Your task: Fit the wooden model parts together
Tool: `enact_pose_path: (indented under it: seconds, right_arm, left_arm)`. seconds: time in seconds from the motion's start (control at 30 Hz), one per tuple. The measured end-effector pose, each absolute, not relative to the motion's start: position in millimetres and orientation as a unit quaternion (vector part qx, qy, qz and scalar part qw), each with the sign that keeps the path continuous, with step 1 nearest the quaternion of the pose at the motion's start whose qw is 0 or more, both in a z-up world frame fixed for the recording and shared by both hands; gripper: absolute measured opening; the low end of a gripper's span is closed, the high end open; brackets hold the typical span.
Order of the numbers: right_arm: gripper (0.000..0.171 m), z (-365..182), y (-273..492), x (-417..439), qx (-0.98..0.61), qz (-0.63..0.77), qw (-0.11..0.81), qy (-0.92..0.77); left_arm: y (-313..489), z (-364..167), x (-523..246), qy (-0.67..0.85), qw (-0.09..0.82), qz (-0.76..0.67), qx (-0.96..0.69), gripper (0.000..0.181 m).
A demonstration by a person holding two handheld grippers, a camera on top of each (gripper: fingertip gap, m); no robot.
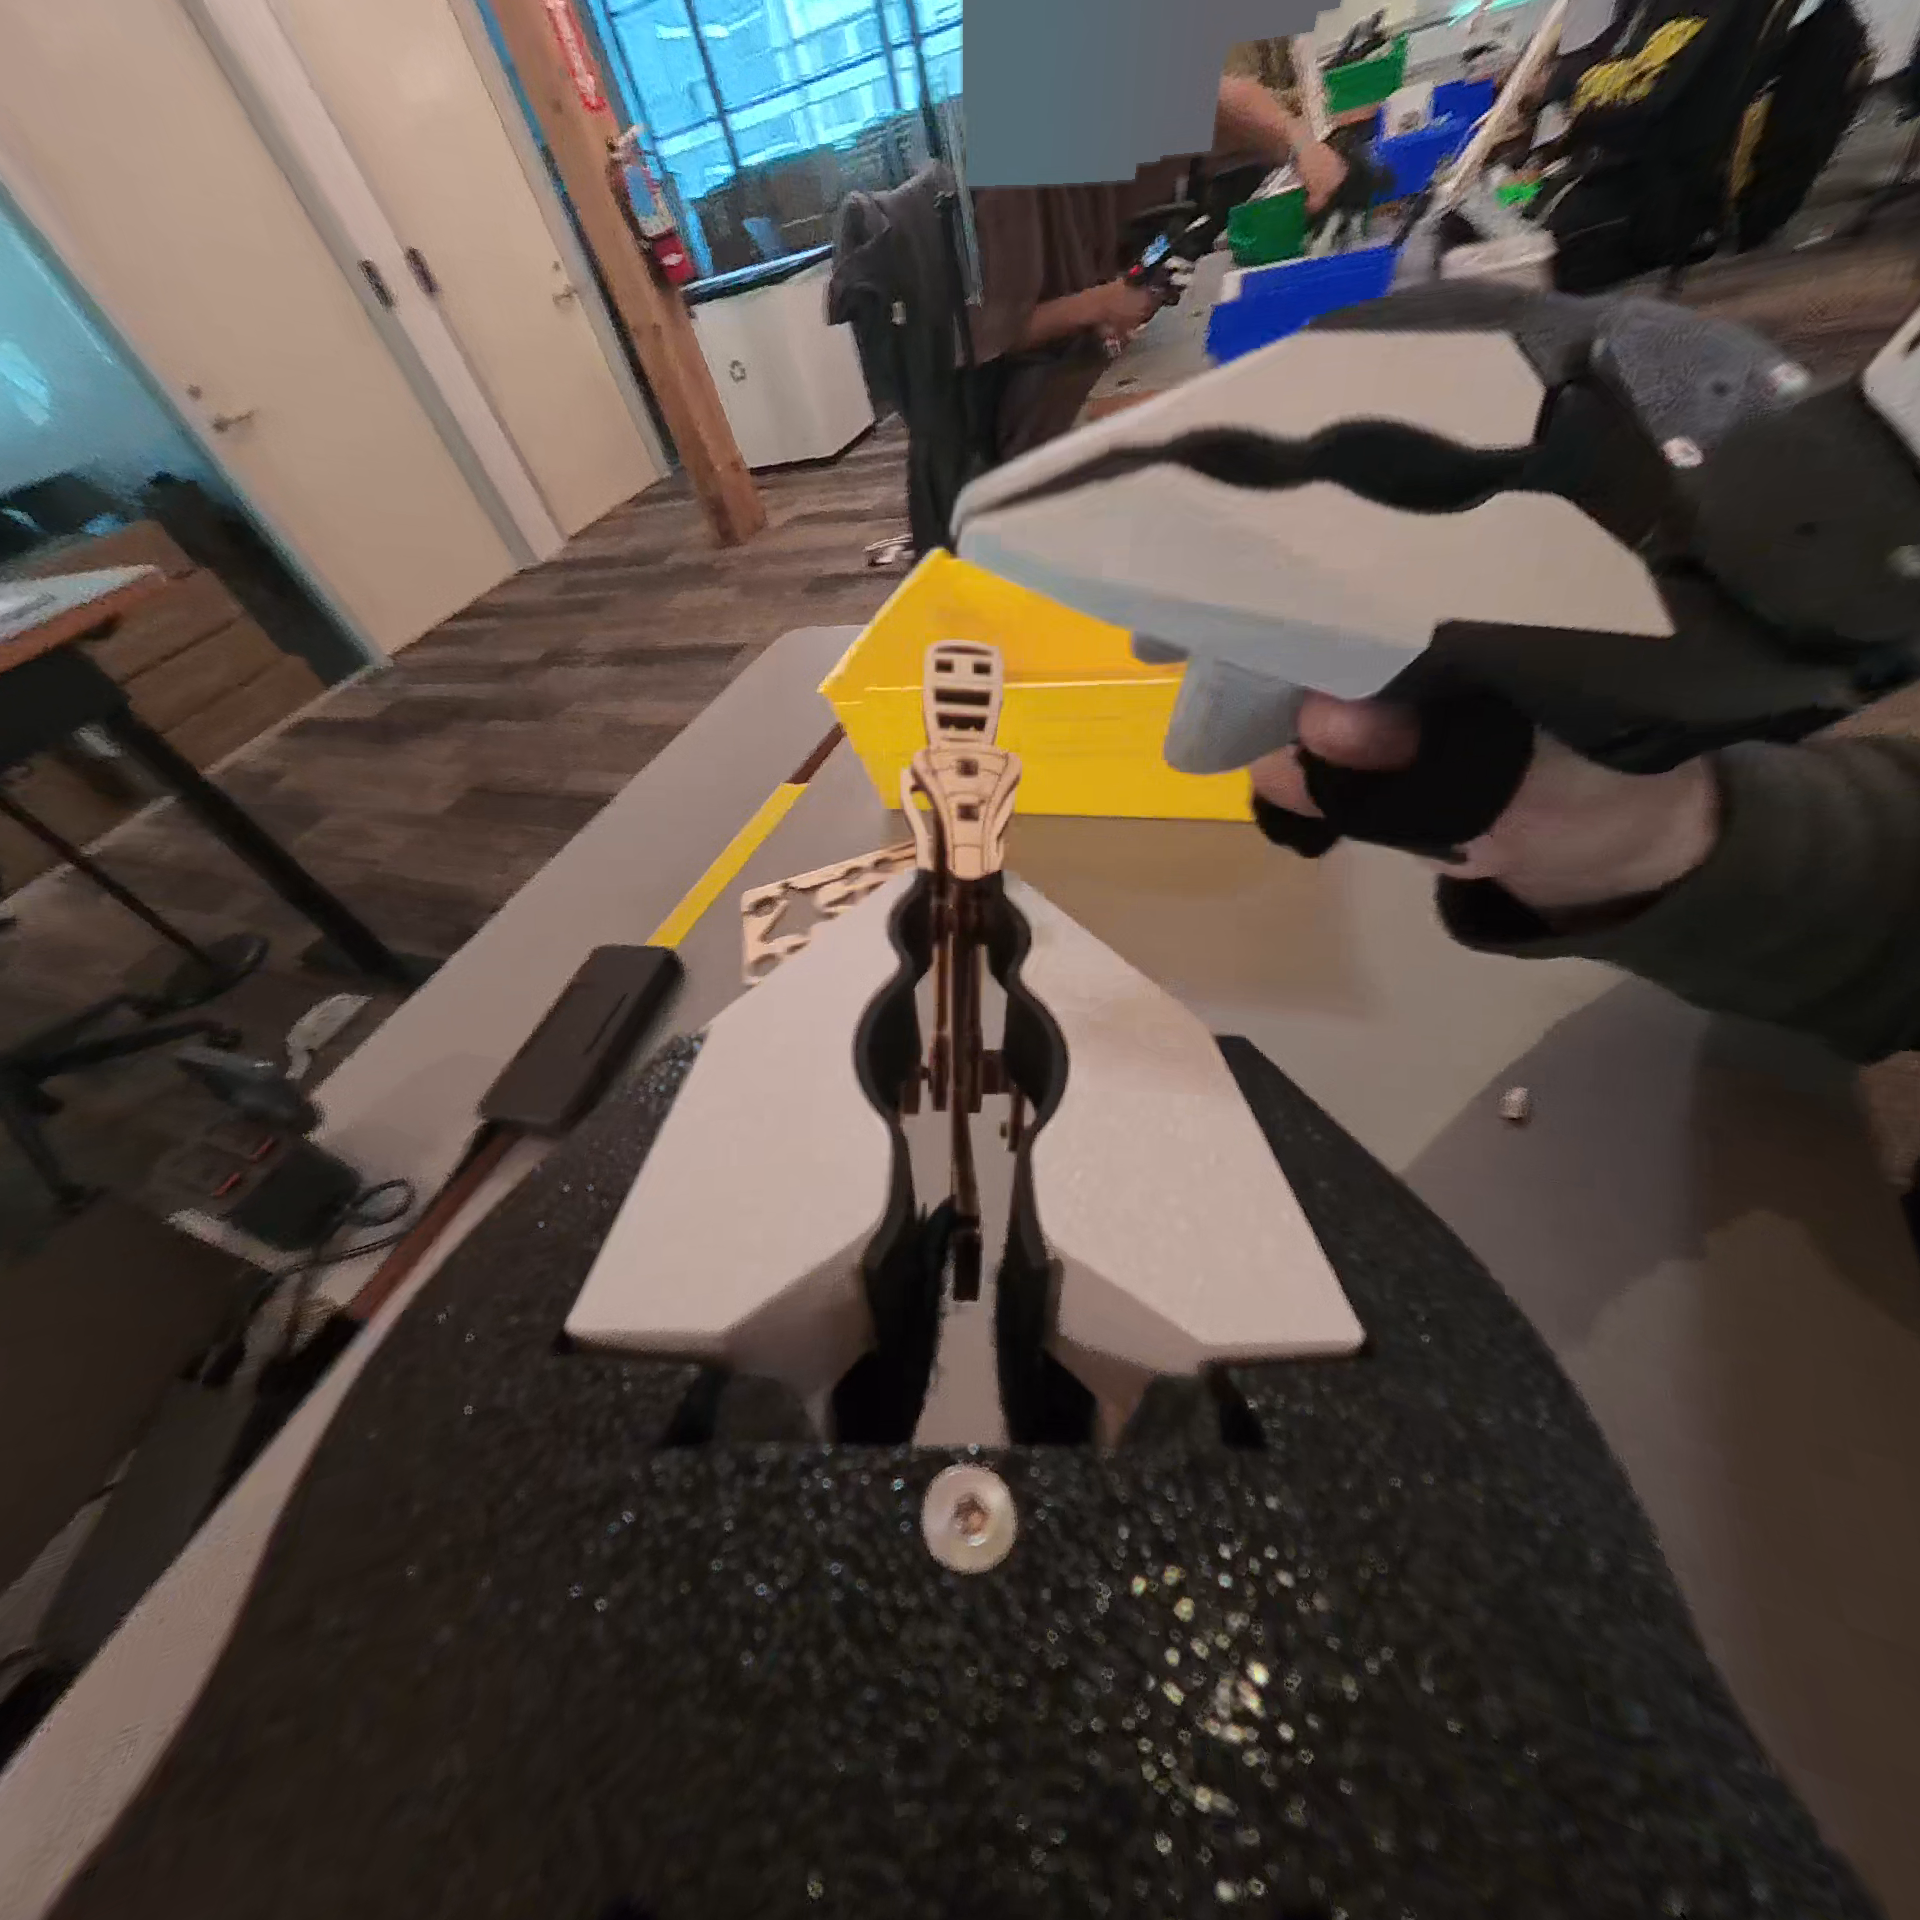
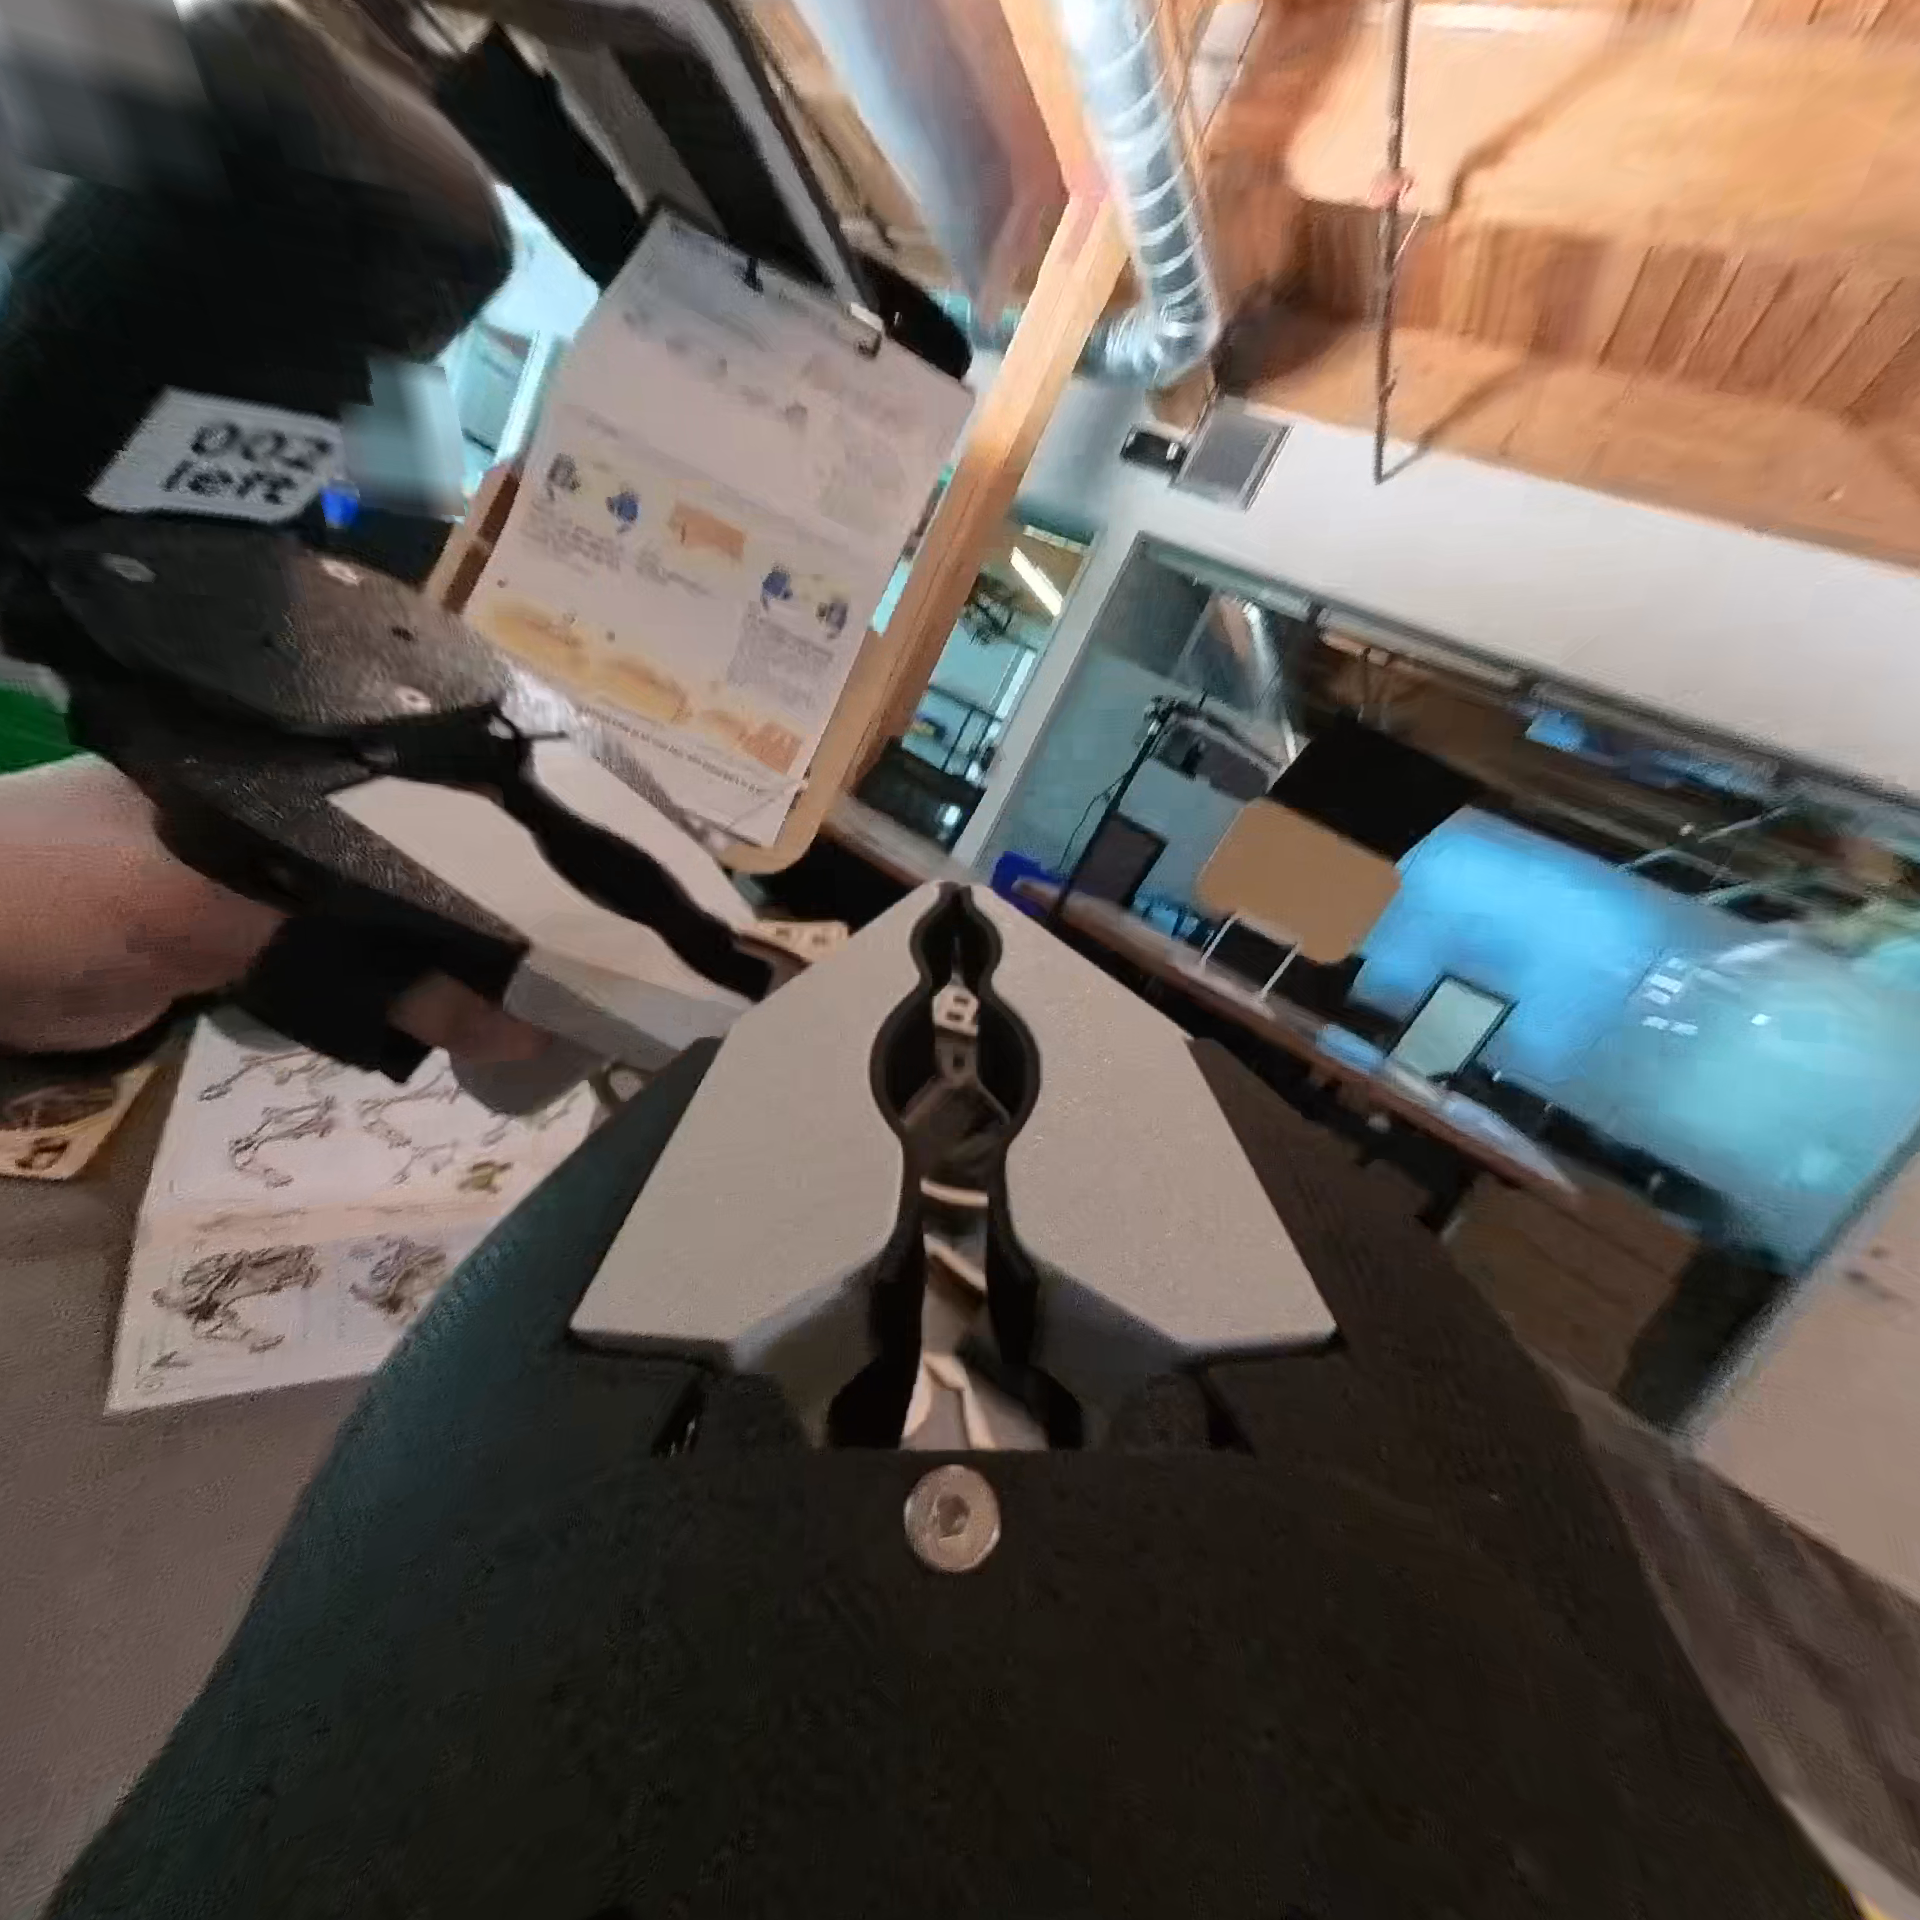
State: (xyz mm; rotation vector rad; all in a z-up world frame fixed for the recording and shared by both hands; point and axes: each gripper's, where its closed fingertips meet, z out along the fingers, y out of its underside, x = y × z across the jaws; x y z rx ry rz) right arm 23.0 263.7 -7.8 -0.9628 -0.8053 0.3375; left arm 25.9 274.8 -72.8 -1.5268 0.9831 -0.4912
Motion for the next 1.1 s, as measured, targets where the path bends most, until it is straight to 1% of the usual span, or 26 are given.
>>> enact_pose_path:
  seconds: [0.03,0.07,0.1,0.13,0.23,0.33,0.43,0.47,0.53,0.57,0.67,0.77,0.87,0.97,1.07,1.1]
  right_arm:
    - [0.0,-6.0,261.4,23.5,-0.44,0.154,0.801,-0.376]
    - [0.0,-15.4,266.8,19.5,-0.458,0.159,0.784,-0.389]
    - [0.0,-26.9,274.4,15.4,-0.484,0.166,0.761,-0.398]
    - [0.0,-26.4,275.9,16.4,-0.486,0.172,0.763,-0.39]
    - [0.0,-1.4,260.3,27.5,-0.432,0.153,0.811,-0.363]
    - [0.0,-32.8,281.8,15.7,-0.507,0.171,0.746,-0.396]
    - [0.0,-6.7,266.6,26.8,-0.447,0.151,0.802,-0.367]
    - [0.0,-6.9,265.3,26.0,-0.443,0.147,0.803,-0.37]
    - [0.0,-29.5,278.3,17.3,-0.496,0.156,0.752,-0.405]
    - [0.0,-30.9,281.7,18.8,-0.505,0.164,0.748,-0.398]
    - [0.0,-5.5,267.5,30.8,-0.445,0.146,0.805,-0.365]
    - [0.0,-28.4,283.2,21.1,-0.501,0.156,0.756,-0.391]
    - [0.0,-4.9,267.0,31.7,-0.442,0.142,0.809,-0.362]
    - [0.0,-27.3,281.7,22.1,-0.498,0.149,0.759,-0.392]
    - [0.0,-5.1,265.0,31.0,-0.441,0.147,0.805,-0.369]
    - [0.0,-12.1,266.9,25.6,-0.454,0.143,0.789,-0.389]
  left_arm:
    - [272.4,-71.7,28.0,0.422,0.585,-0.229,-0.654,0.007]
    - [272.8,-71.2,27.4,0.419,0.585,-0.232,-0.654,0.006]
    - [276.2,-73.9,24.3,0.417,0.583,-0.22,-0.662,0.007]
    - [279.5,-75.8,22.1,0.418,0.586,-0.206,-0.663,0.007]
    - [277.3,-73.0,23.8,0.414,0.585,-0.228,-0.659,0.006]
    - [282.8,-78.8,18.6,0.417,0.581,-0.194,-0.671,0.007]
    - [277.5,-75.5,25.0,0.418,0.581,-0.223,-0.662,0.007]
    - [277.0,-73.7,24.7,0.416,0.585,-0.224,-0.659,0.006]
    - [281.0,-76.8,19.5,0.414,0.582,-0.2,-0.671,0.007]
    - [283.6,-78.6,18.1,0.418,0.587,-0.185,-0.668,0.007]
    - [276.6,-74.1,24.8,0.416,0.582,-0.23,-0.66,0.006]
    - [281.0,-76.6,19.4,0.416,0.582,-0.202,-0.669,0.007]
    - [276.6,-73.5,23.3,0.416,0.582,-0.225,-0.661,0.007]
    - [279.6,-74.8,19.1,0.415,0.583,-0.206,-0.667,0.007]
    - [275.8,-71.7,22.3,0.415,0.584,-0.227,-0.66,0.007]
    - [275.5,-70.1,22.0,0.413,0.587,-0.227,-0.658,0.007]
